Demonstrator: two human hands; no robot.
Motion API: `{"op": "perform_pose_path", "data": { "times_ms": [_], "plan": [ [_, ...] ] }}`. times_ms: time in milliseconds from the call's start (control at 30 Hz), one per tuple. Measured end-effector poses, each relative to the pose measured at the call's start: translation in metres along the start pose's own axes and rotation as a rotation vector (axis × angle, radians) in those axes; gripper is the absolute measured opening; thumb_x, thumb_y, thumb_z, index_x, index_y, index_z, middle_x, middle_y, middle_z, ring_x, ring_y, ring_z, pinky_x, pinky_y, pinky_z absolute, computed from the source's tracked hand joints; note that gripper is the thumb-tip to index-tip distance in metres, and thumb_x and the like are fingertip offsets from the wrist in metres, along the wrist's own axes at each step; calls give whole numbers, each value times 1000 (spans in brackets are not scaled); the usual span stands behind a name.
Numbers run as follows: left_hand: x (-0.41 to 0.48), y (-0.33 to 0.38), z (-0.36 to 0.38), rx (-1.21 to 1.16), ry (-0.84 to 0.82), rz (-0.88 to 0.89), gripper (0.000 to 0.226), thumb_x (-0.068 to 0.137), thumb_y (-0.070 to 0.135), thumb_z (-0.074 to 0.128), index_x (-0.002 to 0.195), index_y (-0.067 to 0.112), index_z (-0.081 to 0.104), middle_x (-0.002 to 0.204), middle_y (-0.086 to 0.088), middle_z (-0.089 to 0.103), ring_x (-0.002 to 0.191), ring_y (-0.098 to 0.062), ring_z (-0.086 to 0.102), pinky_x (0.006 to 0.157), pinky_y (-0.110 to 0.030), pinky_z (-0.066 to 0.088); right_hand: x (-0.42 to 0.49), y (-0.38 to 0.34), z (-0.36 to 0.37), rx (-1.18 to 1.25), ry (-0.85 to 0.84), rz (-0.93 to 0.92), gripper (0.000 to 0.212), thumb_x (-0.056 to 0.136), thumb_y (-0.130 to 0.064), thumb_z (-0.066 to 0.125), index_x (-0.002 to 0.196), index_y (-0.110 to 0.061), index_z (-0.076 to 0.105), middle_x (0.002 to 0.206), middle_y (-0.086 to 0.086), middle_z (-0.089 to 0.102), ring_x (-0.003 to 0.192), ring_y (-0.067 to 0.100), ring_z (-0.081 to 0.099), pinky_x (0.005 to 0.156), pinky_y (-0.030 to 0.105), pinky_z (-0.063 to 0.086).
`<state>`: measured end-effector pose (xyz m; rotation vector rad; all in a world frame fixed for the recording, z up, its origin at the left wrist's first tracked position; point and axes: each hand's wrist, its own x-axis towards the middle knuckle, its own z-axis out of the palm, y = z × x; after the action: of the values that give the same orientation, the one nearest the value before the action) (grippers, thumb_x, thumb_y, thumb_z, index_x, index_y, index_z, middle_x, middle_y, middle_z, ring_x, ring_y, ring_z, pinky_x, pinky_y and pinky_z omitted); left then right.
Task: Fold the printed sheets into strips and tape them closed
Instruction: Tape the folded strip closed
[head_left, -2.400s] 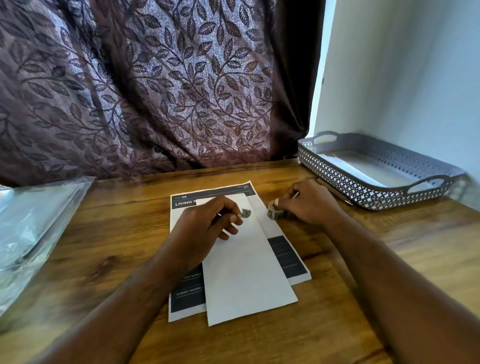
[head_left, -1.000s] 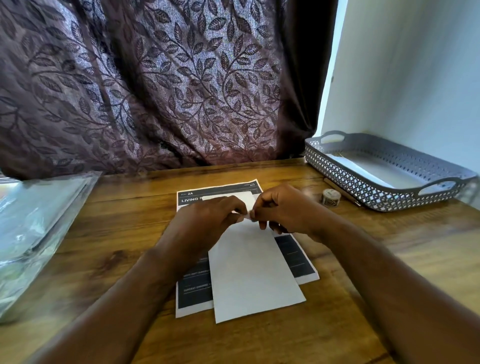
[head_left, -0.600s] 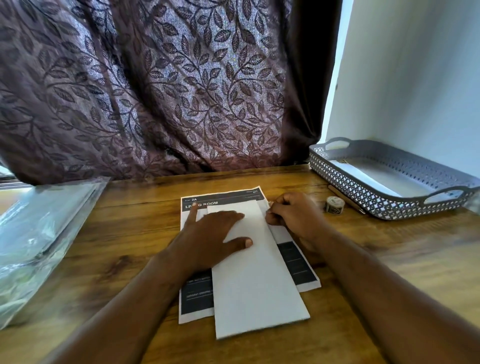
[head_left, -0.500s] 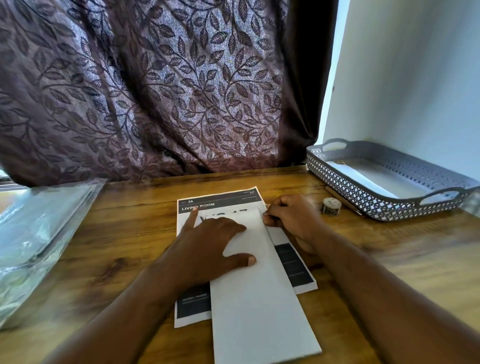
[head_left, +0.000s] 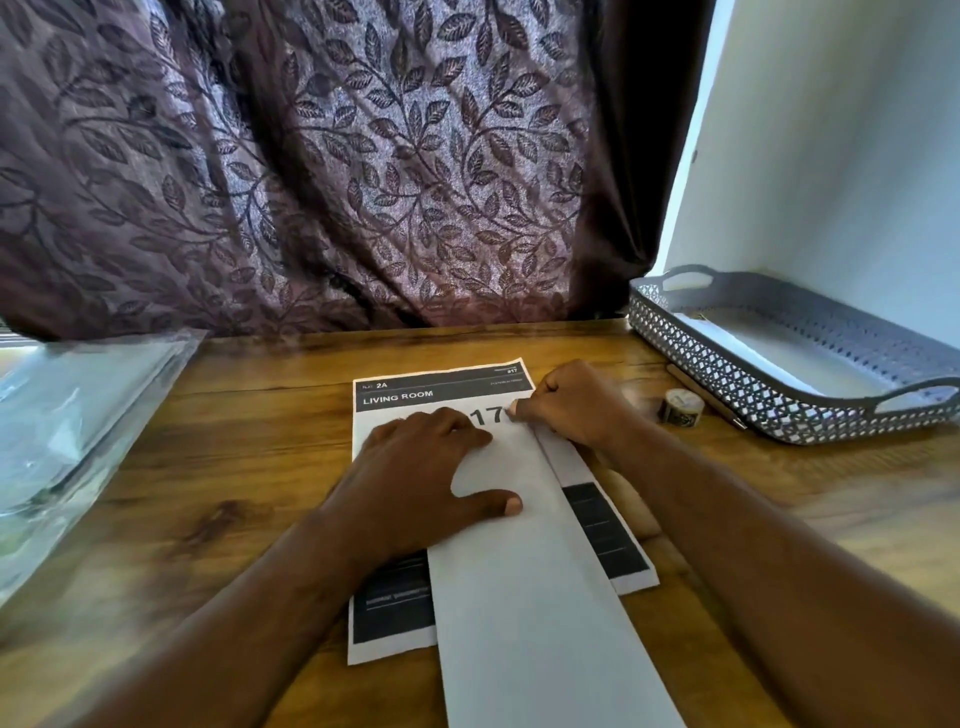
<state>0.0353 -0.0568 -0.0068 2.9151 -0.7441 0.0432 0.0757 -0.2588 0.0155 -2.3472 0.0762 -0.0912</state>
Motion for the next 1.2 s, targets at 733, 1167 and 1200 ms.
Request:
{"op": "perform_pose_path", "data": {
  "times_ms": [733,1167,1200],
  "plan": [
    [6,-6,5,-10,47,0,103,67,99,30,151,39,37,153,15,38,138,-12,34,116,-42,26,2,0,19,-165,14,-60,27,83,-38,80,77,-17,65,67,-9,55,62,5,51,47,16,31],
    [6,-8,13,23,82,57,82,81,84,1,152,50,22,149,15,32,138,-13,31,112,-39,31,-1,0,23,-246,98,-113,24,84,-35,78,79,-16,63,78,1,56,77,17,55,49,22,27],
    [6,-8,13,26,74,56,81,80,83,2,152,51,23,150,15,31,138,-13,29,113,-39,30,-1,1,22,-251,99,-108,31,84,-35,78,70,-19,56,72,-4,52,72,14,52,47,20,26]
  ]
}}
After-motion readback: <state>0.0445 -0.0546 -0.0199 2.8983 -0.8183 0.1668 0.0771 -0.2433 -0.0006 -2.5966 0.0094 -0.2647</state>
